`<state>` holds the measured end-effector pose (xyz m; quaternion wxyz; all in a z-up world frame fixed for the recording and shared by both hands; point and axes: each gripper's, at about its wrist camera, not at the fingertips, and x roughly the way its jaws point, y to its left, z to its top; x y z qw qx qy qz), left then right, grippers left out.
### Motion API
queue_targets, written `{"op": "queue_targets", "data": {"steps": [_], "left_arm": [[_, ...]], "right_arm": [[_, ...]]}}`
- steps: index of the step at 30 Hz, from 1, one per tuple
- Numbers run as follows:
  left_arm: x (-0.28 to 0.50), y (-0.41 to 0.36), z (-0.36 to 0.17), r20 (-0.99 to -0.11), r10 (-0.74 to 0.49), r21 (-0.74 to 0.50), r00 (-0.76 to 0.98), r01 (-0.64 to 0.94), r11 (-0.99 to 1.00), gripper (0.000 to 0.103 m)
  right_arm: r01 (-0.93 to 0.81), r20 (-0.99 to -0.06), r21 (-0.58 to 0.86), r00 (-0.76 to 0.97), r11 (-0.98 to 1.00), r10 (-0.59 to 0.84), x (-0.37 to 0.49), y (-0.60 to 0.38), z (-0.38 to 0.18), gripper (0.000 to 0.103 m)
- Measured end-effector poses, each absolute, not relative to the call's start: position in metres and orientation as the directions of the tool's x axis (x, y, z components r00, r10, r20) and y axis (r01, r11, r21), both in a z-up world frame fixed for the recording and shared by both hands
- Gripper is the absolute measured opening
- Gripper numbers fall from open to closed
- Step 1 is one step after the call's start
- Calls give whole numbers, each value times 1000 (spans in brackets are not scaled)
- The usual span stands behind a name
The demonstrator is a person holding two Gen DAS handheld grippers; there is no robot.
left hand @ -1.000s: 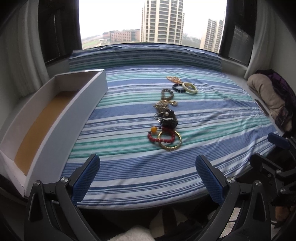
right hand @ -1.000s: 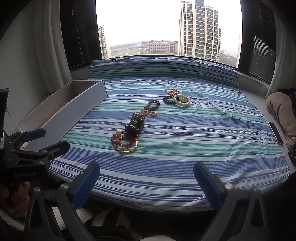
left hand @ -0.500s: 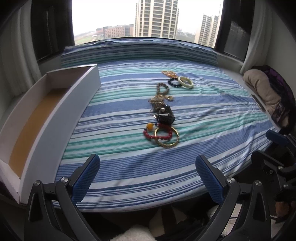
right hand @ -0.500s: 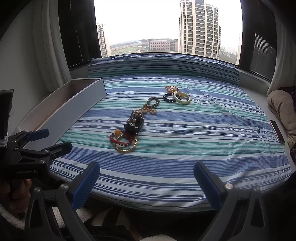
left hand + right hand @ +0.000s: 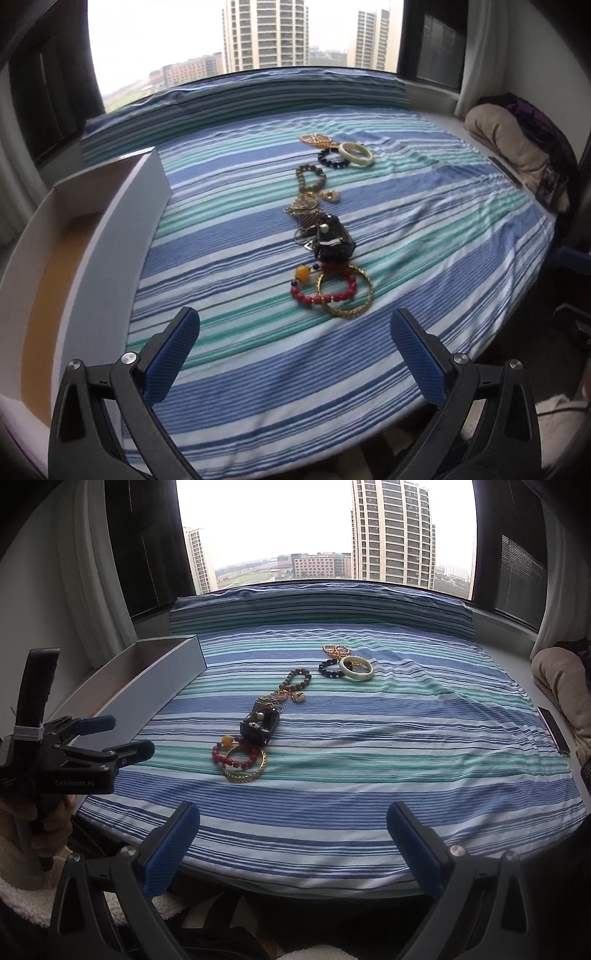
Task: Organize jewelry
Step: 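Grasp the red bead bracelet with the left gripper and lift it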
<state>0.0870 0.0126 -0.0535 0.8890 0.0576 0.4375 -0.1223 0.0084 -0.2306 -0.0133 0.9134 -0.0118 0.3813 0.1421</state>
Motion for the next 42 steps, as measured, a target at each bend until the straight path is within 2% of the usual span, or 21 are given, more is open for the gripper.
{"op": "queue_targets", "data": {"steps": [5, 7, 8, 9, 11, 16, 18, 20, 23, 33, 37, 39, 42], "left_arm": [[147, 14, -102, -852, -187, -23, 490, 322, 946, 101], [163, 8, -121, -874, -168, 4, 456, 351, 936, 90], [169, 4, -129, -883, -150, 27, 445, 368, 930, 78], [172, -1, -135, -889, -140, 46, 436, 390, 920, 72], [176, -10, -144, -891, -140, 68, 432, 431, 900, 68], [182, -20, -148, -883, -171, 78, 437, 495, 866, 48], [183, -24, -148, -878, -186, 78, 441, 516, 853, 30], [179, -29, -148, -876, -206, 73, 437, 542, 837, 16], [174, -36, -149, -868, -179, 121, 462, 547, 828, 16], [140, 21, -106, -820, -169, -19, 547, 270, 963, 15], [115, 47, -88, -796, -132, -33, 591, 175, 984, 15], [105, 60, -85, -795, -111, -43, 596, 127, 991, 15], [94, 76, -85, -793, -68, -40, 605, 59, 997, 15]], "right_arm": [[-247, -692, 101, 678, 964, 246, 5, -241, -13, 103], [-229, -694, 112, 679, 967, 241, 4, -248, -14, 103], [-220, -696, 118, 677, 968, 239, 4, -252, -15, 103], [-214, -699, 123, 675, 969, 237, 4, -255, -16, 103], [-203, -701, 128, 674, 971, 234, 4, -260, -18, 103], [-194, -697, 138, 677, 971, 235, 5, -266, -18, 103], [-192, -700, 141, 675, 971, 235, 6, -267, -19, 103], [-187, -700, 146, 674, 971, 235, 6, -269, -20, 103], [-178, -701, 154, 673, 972, 234, 6, -272, -21, 103], [-201, -698, 158, 670, 967, 253, 12, -269, -19, 103], [-365, -689, 158, 624, 917, 367, 49, -252, -13, 103], [-464, -726, 158, 543, 871, 421, 83, -232, -21, 103], [-550, -796, 126, 441, 825, 415, 137, -195, -44, 103]]}}
